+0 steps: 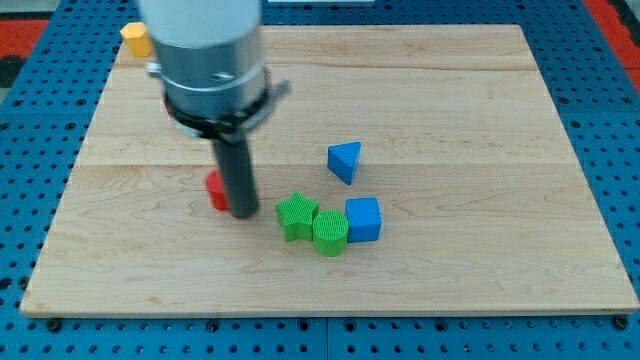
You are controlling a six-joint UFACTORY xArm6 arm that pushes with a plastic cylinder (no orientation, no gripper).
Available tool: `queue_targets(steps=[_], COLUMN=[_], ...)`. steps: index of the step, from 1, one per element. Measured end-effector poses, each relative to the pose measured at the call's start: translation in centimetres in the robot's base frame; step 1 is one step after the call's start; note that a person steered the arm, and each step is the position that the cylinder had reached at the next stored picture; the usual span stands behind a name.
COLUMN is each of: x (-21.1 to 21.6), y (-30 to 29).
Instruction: Slide the red circle above the red star
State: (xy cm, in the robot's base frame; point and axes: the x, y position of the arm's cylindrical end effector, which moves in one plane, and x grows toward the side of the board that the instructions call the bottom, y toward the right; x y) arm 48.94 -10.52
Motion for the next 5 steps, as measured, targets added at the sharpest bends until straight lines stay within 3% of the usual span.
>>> queue_targets(steps=[1, 2, 3, 4, 5], x=[-7.0, -10.6, -7.9, -8.1, -11.5], y=[-3.7, -7.7, -3.8, -10.8, -12.6])
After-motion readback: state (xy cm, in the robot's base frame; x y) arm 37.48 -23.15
